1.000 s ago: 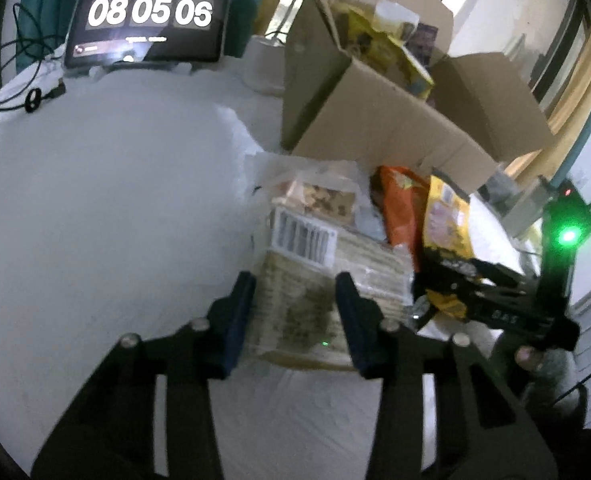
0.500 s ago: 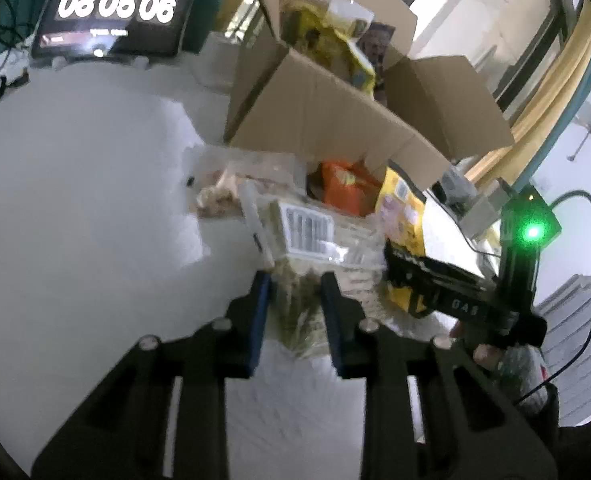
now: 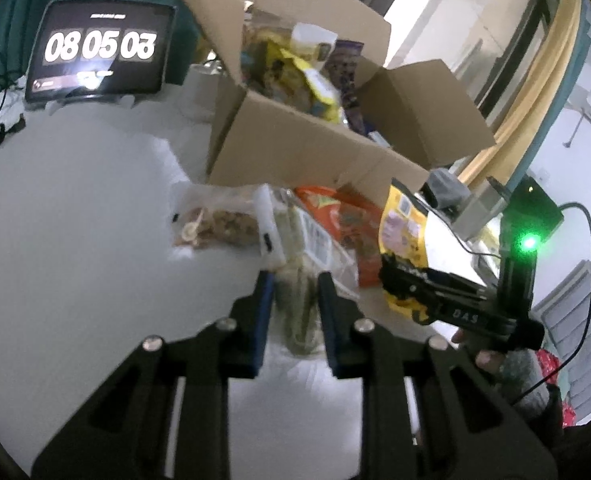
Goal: Organize snacks
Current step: 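Carry both held packs up over the open cardboard box, then lower both packs into the box and open both grippers, then move both grippers back out of the box toward the orange bag, then grasp the orange bag with the right gripper while the left grasps the clear bread pack, then lift the orange bag and clear pack up over the box rim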
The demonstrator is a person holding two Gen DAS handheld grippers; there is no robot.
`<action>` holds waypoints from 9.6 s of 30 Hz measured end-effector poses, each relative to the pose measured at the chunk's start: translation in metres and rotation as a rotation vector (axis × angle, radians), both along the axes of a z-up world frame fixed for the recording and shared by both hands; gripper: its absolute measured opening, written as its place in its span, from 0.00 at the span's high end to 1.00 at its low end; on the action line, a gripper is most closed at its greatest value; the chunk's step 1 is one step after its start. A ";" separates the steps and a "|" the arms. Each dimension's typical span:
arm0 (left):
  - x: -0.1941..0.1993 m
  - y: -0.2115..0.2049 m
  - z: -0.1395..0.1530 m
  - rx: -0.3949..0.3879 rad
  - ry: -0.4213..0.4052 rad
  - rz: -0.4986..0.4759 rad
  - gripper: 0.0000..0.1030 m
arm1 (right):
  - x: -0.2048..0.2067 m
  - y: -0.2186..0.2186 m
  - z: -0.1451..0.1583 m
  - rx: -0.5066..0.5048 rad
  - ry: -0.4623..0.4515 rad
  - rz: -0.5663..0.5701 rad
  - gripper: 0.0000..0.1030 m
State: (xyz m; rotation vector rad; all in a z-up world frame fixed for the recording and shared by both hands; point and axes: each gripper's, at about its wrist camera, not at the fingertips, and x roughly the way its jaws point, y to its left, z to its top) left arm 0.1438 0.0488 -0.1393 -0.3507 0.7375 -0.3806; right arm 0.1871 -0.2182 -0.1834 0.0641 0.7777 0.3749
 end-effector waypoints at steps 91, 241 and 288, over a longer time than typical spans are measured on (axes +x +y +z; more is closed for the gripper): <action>0.133 -0.021 0.200 0.249 -0.344 0.125 0.77 | 0.098 0.011 0.157 0.042 -0.263 0.091 0.28; 0.125 -0.016 -0.044 0.299 0.133 0.161 0.34 | 0.097 -0.027 -0.015 0.201 0.149 0.064 0.48; 0.068 -0.019 0.023 0.304 -0.035 0.137 0.45 | 0.032 0.003 0.074 -0.043 -0.182 0.085 0.77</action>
